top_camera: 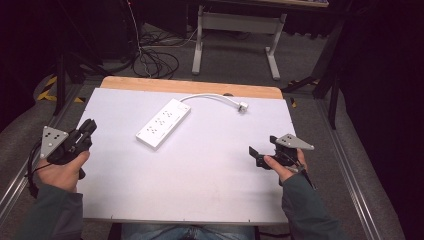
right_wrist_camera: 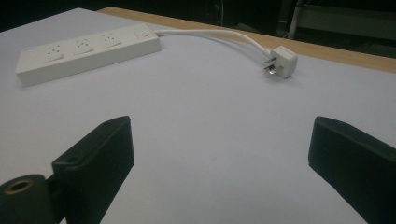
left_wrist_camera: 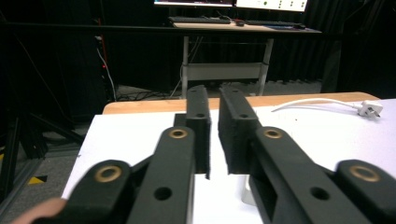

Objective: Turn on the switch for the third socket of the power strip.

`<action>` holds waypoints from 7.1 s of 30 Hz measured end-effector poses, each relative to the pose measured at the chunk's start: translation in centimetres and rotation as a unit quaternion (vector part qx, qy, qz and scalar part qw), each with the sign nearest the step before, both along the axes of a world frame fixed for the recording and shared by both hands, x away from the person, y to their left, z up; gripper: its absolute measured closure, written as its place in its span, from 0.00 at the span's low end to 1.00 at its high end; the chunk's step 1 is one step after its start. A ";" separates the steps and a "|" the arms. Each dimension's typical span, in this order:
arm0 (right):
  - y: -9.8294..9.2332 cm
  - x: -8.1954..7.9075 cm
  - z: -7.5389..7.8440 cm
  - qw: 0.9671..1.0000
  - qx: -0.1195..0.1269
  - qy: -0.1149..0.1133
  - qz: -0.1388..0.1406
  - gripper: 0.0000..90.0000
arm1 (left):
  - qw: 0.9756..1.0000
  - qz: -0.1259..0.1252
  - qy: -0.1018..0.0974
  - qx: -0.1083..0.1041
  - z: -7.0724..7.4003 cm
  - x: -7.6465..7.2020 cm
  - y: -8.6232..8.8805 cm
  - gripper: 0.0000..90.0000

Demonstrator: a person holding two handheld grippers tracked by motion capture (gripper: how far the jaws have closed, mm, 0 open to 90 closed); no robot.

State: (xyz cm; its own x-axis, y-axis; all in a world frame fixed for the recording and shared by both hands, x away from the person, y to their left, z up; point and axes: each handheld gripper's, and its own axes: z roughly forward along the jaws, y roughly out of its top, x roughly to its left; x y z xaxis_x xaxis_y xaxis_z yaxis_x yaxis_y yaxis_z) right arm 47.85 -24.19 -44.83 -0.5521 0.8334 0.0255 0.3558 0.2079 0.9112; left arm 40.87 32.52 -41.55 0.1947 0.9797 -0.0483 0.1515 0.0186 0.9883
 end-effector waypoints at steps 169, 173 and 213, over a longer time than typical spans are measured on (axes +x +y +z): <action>0.3 0.1 -0.2 1.000 -0.015 0.010 0.016 0.10 | 0.945 -0.179 0.224 0.156 -4.8 19.5 -17.1 1.00; 0.3 0.1 -0.2 1.000 -0.013 0.011 0.016 0.10 | 0.942 -0.177 0.233 0.166 -4.8 19.8 -17.2 1.00; 0.2 0.0 -0.3 1.000 -0.018 0.013 0.015 0.10 | 0.948 -0.150 0.222 0.172 -4.6 19.9 -16.4 1.00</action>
